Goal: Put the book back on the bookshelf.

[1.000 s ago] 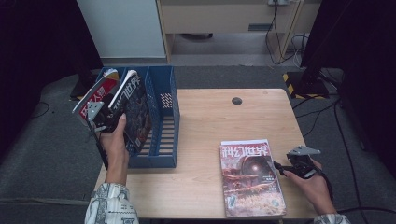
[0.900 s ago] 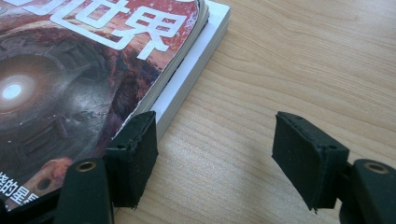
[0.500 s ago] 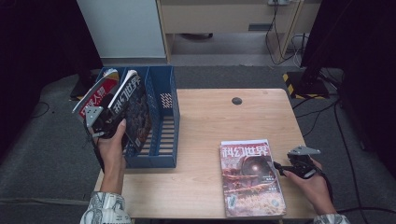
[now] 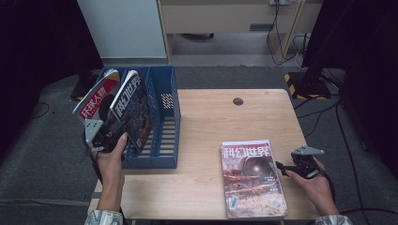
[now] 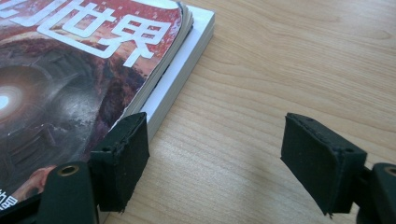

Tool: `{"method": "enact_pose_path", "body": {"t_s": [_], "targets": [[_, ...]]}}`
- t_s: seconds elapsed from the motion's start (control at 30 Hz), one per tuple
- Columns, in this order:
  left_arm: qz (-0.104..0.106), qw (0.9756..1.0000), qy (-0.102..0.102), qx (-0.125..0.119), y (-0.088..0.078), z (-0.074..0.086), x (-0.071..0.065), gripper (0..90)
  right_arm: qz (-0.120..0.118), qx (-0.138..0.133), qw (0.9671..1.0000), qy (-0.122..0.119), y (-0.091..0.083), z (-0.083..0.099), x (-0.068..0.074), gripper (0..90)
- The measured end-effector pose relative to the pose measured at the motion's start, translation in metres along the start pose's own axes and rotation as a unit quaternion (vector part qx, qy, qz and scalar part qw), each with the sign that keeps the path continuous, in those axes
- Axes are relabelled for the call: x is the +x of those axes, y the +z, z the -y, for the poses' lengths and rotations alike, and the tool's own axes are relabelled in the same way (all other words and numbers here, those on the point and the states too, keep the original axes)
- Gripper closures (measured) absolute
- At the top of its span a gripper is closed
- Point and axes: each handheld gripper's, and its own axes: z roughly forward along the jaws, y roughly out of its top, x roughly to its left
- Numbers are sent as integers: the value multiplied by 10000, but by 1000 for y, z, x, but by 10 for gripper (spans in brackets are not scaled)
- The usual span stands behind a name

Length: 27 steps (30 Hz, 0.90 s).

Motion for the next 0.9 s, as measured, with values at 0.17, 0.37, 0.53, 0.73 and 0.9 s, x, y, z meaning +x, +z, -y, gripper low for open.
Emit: {"method": "enact_pose_path", "body": {"t_s": [0.17,0.37,0.53,0.73,0.9], "targets": [[-134,9997,154,108,-10,8,-5,499,41,-65,10000,45,-2,0,-2,231],[-241,9993,228,157,-23,12,-8,500,23,-141,9999,59,-4,-1,-2,254],[-252,9991,264,196,-36,17,-12,495,-2,-208,9997,106,-8,-1,-4,295],[-21,9988,315,382,-37,26,-23,488,-64,-309,9995,5,-10,-2,-4,370],[300,9971,514,465,-34,27,-43,458,-102,-436,9990,-30,-12,-4,-2,417]]}}
